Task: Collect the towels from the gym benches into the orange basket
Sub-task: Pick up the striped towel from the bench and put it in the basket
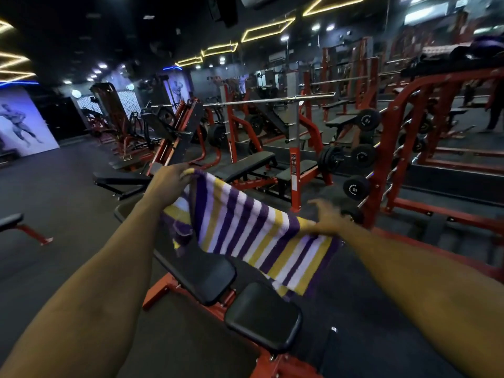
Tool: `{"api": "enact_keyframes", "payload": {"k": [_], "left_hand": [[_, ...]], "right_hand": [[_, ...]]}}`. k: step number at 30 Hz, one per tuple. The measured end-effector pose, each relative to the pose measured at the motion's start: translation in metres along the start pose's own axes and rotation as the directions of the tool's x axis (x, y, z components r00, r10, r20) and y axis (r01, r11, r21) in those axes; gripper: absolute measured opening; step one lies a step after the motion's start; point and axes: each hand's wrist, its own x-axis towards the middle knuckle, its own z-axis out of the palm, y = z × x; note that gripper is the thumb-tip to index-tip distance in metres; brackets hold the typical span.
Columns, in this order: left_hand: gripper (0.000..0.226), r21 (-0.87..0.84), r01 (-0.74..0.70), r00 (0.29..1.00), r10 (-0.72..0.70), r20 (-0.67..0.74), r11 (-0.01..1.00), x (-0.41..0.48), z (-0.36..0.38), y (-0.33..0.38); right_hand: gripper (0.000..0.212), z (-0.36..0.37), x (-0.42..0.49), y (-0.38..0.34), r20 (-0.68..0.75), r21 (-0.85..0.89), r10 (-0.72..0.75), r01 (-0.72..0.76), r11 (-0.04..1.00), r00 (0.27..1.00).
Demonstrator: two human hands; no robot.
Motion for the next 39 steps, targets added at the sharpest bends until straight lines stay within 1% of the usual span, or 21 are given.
{"api": "enact_keyframes", "payload": {"k": [1, 2, 3, 4, 5, 8, 10, 12, 15, 18, 20, 22, 24, 26, 28, 30, 32, 33, 35, 37, 39], "left_hand": [[0.017, -0.032, -0.024, 1.0, 0.024, -0.001, 0.999, 0.006, -0.002, 0.011], [0.02, -0.051, -0.055, 0.998, 0.055, 0.0, 0.997, 0.011, -0.003, 0.022], [0.023, -0.049, -0.086, 0.996, 0.086, -0.006, 0.995, 0.014, -0.005, 0.032], [0.024, -0.029, -0.118, 0.993, 0.118, -0.016, 0.993, 0.02, -0.007, 0.039], [0.025, 0.024, -0.133, 0.991, 0.134, -0.027, 0.991, 0.023, -0.011, 0.044], [0.034, 0.238, -0.143, 0.989, 0.145, 0.009, 0.961, 0.027, -0.027, 0.044], [0.044, 0.356, -0.095, 0.991, 0.055, 0.121, 0.93, 0.025, -0.033, 0.029], [0.052, 0.428, -0.034, 0.971, -0.072, 0.229, 0.903, 0.017, -0.029, 0.01], [0.037, 0.413, 0.063, 0.94, -0.194, 0.282, 0.908, -0.002, -0.009, -0.013], [0.014, 0.321, 0.213, 0.957, -0.264, 0.123, 0.923, -0.02, 0.013, -0.036], [0.019, 0.267, 0.282, 0.957, -0.289, -0.014, 0.922, -0.03, 0.023, -0.046], [0.017, 0.202, 0.36, 0.931, -0.337, -0.141, 0.911, -0.039, 0.027, -0.044], [0.015, 0.089, 0.474, 0.858, -0.437, -0.272, 0.876, -0.044, 0.026, -0.04], [0.012, -0.086, 0.538, 0.748, -0.522, -0.409, 0.838, -0.047, 0.024, -0.038], [0.017, -0.23, 0.508, 0.664, -0.548, -0.508, 0.83, -0.047, 0.02, -0.034], [0.029, -0.271, 0.463, 0.61, -0.525, -0.593, 0.844, -0.046, 0.016, -0.027], [0.035, -0.275, 0.454, 0.562, -0.512, -0.65, 0.847, -0.046, 0.011, -0.017], [0.035, -0.262, 0.466, 0.561, -0.511, -0.651, 0.845, -0.046, 0.01, -0.014], [0.028, -0.216, 0.538, 0.603, -0.551, -0.577, 0.815, -0.043, 0.011, -0.016], [0.025, -0.155, 0.668, 0.635, -0.666, -0.391, 0.728, -0.038, 0.013, -0.024], [0.033, -0.109, 0.762, 0.616, -0.767, -0.183, 0.638, -0.036, 0.019, -0.027]], "right_hand": [[0.089, 0.016, -0.002, -0.012, 0.139, 0.08, -0.092, 0.082, 0.993, 0.986], [0.08, 0.036, -0.007, -0.024, 0.234, 0.056, -0.124, 0.114, 0.992, 0.964], [0.066, 0.055, -0.01, -0.033, 0.26, 0.001, -0.12, 0.124, 0.992, 0.958], [0.053, 0.07, -0.012, -0.042, 0.227, -0.047, -0.091, 0.104, 0.993, 0.97], [0.048, 0.081, -0.014, -0.048, 0.174, -0.075, -0.049, 0.063, 0.995, 0.983], [0.057, 0.079, -0.012, -0.046, 0.076, -0.088, 0.102, -0.096, 0.992, 0.992], [0.053, 0.061, -0.011, -0.037, -0.069, -0.022, 0.249, -0.251, 0.968, 0.966], [0.05, 0.044, -0.009, -0.028, -0.191, -0.003, 0.317, -0.324, 0.946, 0.929], [0.052, 0.028, -0.007, -0.018, -0.211, -0.021, 0.355, -0.367, 0.93, 0.911], [0.037, 0.018, -0.009, -0.018, -0.303, 0.053, 0.414, -0.418, 0.907, 0.859], [0.029, 0.008, -0.01, -0.018, -0.378, 0.119, 0.446, -0.435, 0.893, 0.812], [0.025, -0.002, -0.014, -0.014, -0.441, 0.226, 0.462, -0.403, 0.887, 0.769], [0.024, -0.01, -0.019, -0.011, -0.491, 0.327, 0.426, -0.292, 0.899, 0.76], [0.027, -0.016, -0.028, -0.014, -0.554, 0.393, 0.371, -0.159, 0.906, 0.745], [0.026, -0.02, -0.035, -0.019, -0.624, 0.501, 0.377, -0.02, 0.865, 0.684], [0.021, -0.024, -0.038, -0.026, -0.676, 0.581, 0.414, 0.094, 0.809, 0.61], [0.024, -0.032, -0.039, -0.034, -0.704, 0.592, 0.439, 0.121, 0.797, 0.559], [0.027, -0.036, -0.039, -0.037, -0.712, 0.572, 0.445, 0.08, 0.817, 0.543], [0.031, -0.044, -0.034, -0.041, -0.674, 0.492, 0.458, -0.11, 0.864, 0.58], [0.033, -0.046, -0.024, -0.044, -0.537, 0.435, 0.52, -0.31, 0.845, 0.664], [0.039, -0.042, -0.019, -0.05, -0.407, 0.316, 0.548, -0.45, 0.835, 0.731]]}}
